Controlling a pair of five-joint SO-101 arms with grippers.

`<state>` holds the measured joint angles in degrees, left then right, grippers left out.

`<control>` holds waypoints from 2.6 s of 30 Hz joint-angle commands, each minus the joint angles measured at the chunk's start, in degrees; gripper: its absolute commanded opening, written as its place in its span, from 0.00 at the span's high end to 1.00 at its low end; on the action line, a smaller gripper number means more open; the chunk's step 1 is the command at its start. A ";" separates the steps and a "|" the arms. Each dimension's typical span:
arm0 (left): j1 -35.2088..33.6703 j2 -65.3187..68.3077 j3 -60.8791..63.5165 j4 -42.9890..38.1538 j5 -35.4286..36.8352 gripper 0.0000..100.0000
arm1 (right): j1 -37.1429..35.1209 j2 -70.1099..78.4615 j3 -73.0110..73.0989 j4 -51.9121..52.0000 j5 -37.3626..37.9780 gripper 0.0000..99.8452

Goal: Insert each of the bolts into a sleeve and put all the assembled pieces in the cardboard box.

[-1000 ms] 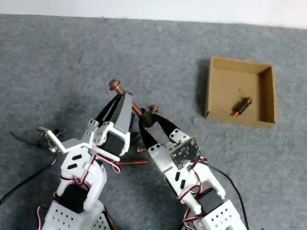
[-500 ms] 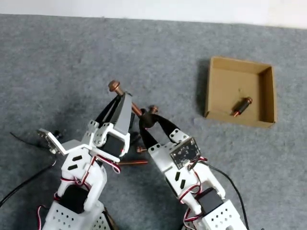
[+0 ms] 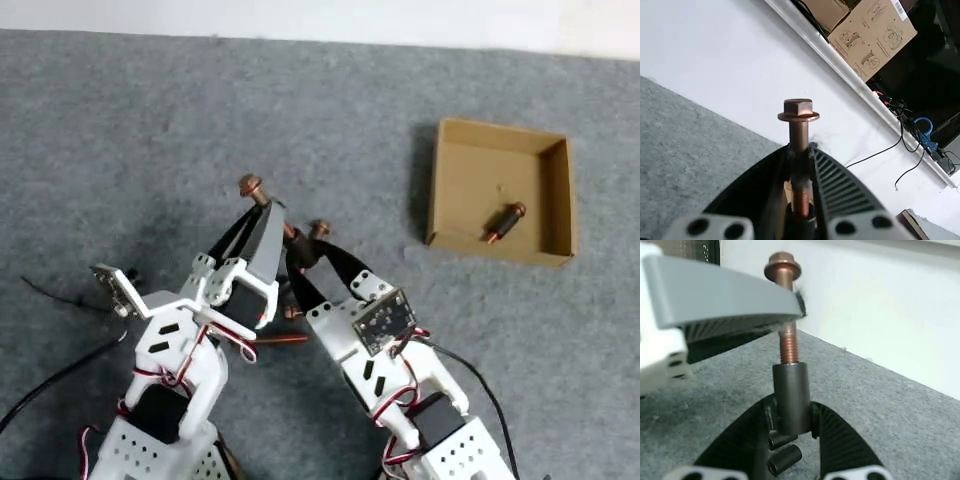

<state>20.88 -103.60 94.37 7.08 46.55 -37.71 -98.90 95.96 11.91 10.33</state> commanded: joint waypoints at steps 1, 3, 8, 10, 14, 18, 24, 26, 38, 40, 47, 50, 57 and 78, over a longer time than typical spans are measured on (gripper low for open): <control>-0.57 -0.22 -0.57 -0.53 0.35 0.99 | -0.57 -1.19 6.02 -0.40 0.26 1.00; -0.13 -0.22 -0.48 -0.53 0.44 0.99 | -0.48 -1.19 6.02 -0.40 0.26 1.00; 2.07 -0.22 1.45 -0.53 -1.05 0.99 | -0.48 -1.10 6.02 -0.22 0.26 1.00; 2.42 -0.22 2.86 -0.44 -4.92 0.99 | 0.31 -1.01 6.02 -0.22 0.26 1.00; 2.42 -0.66 2.42 7.56 -9.05 0.99 | 2.24 -0.92 6.02 -0.22 0.26 1.00; 5.14 -0.66 2.77 8.62 -9.14 0.99 | 2.33 -0.92 6.02 -0.22 0.26 1.00; 5.41 -0.66 2.77 8.62 -9.23 0.99 | 2.42 -0.75 6.02 -0.22 0.26 1.00; 5.41 -0.66 2.77 8.62 -9.23 0.95 | 2.59 -0.66 6.02 -0.13 0.26 1.00; 2.15 -0.66 2.24 11.34 -8.88 0.75 | 7.69 -0.66 6.02 -0.13 0.26 1.00; -0.48 -0.66 2.24 11.25 -8.53 0.75 | 7.69 -0.66 6.02 -0.13 0.26 1.00; -9.98 -0.66 -1.01 11.43 5.27 0.75 | 10.51 -0.92 6.02 0.13 0.26 1.00; -10.24 -0.48 -0.92 11.43 5.10 0.75 | 13.14 -1.10 5.93 0.13 0.18 1.00; -9.27 -0.40 -0.92 11.25 -5.63 1.00 | 16.66 -0.66 5.93 0.22 0.00 1.00; -9.80 -0.57 -0.66 20.92 -41.23 0.99 | 30.02 -0.57 4.53 5.93 -0.18 1.00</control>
<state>11.56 -103.60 95.60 27.38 7.08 -10.46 -98.90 95.96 18.15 10.33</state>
